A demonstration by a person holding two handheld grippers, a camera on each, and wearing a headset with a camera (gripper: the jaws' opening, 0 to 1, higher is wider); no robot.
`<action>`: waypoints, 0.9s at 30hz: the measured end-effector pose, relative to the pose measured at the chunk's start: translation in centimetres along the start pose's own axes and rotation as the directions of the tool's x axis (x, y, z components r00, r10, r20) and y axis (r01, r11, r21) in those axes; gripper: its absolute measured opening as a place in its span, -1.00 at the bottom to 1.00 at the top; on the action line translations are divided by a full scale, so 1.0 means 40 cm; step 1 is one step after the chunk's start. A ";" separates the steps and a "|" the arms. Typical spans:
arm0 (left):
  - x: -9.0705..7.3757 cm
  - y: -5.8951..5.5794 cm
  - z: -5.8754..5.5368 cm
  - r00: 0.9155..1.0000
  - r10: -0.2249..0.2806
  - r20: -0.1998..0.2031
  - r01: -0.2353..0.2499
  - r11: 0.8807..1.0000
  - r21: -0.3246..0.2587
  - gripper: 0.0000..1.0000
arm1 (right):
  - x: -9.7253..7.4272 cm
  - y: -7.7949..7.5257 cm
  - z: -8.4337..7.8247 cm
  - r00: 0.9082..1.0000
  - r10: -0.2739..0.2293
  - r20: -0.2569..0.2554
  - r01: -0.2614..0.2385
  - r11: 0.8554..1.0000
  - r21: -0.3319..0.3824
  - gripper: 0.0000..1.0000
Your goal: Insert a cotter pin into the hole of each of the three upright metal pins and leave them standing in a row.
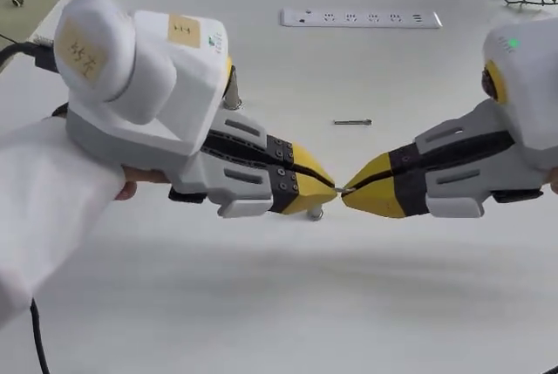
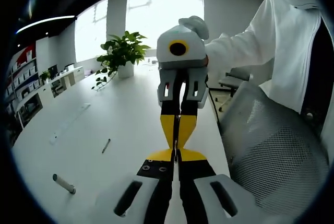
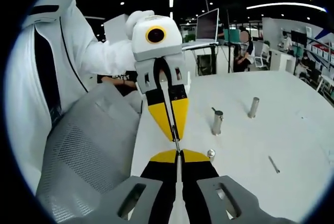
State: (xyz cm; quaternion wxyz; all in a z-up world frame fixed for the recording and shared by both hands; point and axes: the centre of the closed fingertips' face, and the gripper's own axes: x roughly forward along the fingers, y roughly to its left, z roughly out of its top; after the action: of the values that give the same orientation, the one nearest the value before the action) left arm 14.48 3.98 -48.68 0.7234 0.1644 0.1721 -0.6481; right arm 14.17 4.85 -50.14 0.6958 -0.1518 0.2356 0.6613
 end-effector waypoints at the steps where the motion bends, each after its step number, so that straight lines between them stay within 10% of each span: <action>1: 0.000 0.010 0.001 1.000 0.014 0.008 -0.014 0.999 0.049 -0.96 | -0.002 -0.003 0.000 1.000 -0.009 0.004 0.009 1.000 0.002 -1.00; 7: 0.009 0.051 -0.051 0.994 0.069 -0.086 -0.064 0.996 0.067 -0.30 | -0.019 -0.054 -0.033 0.990 -0.139 -0.009 0.139 0.988 0.066 -1.00; 12: 0.020 0.102 -0.103 0.976 0.115 -0.188 -0.092 0.988 0.126 -0.35 | -0.012 -0.080 -0.099 0.972 -0.222 -0.082 0.231 0.965 0.125 -1.00; 27: 0.066 0.109 -0.138 0.953 0.026 -0.303 0.043 0.975 0.220 -0.53 | 0.034 -0.095 -0.147 0.952 -0.271 -0.142 0.292 0.943 0.160 -1.00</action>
State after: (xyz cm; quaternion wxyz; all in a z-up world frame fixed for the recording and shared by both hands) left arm 18.90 4.67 -54.72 0.6625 0.3417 0.2077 -0.6334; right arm 17.22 2.64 -56.20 0.7789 -0.1597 0.3107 0.5209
